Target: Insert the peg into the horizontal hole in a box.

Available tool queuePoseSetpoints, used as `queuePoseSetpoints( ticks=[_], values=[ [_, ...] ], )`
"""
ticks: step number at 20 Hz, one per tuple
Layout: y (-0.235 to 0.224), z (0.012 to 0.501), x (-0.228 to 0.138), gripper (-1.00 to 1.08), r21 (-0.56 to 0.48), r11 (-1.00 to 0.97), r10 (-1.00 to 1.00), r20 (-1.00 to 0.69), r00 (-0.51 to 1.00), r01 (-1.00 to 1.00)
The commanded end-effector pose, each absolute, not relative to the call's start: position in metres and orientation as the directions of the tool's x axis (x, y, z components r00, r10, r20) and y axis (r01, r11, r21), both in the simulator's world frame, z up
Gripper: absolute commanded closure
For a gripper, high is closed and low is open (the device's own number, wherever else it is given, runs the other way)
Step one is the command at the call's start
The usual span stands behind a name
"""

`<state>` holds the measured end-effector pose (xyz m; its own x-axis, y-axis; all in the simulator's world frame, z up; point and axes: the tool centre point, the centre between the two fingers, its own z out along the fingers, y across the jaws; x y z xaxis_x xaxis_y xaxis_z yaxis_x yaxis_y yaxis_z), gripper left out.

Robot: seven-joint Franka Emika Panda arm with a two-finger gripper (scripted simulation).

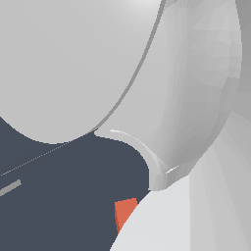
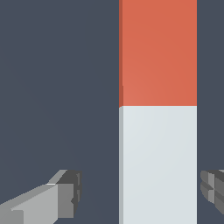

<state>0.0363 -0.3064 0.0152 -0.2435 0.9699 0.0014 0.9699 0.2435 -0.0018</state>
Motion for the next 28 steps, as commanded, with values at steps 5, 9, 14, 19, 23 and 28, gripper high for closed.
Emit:
queuePoseSetpoints(
  ticks=[5,9,14,19,23,28],
  values=[
    [-0.307,0.016,0.038,1.08,0.000,0.244,0.970,0.000,-0.244,0.970],
    [-0.307,0.016,0.038,1.08,0.000,0.244,0.970,0.000,-0.244,0.970],
    [-0.305,0.016,0.038,1.08,0.000,0.244,0.970,0.000,-0.244,0.970],
    [-0.292,0.020,0.039,1.08,0.000,0.245,0.969,0.000,-0.245,0.969],
    [-0.268,0.026,0.041,1.08,0.000,0.248,0.969,0.000,-0.248,0.969],
    [-0.218,0.038,0.046,1.08,0.000,0.253,0.967,0.000,-0.253,0.967]
  ],
)
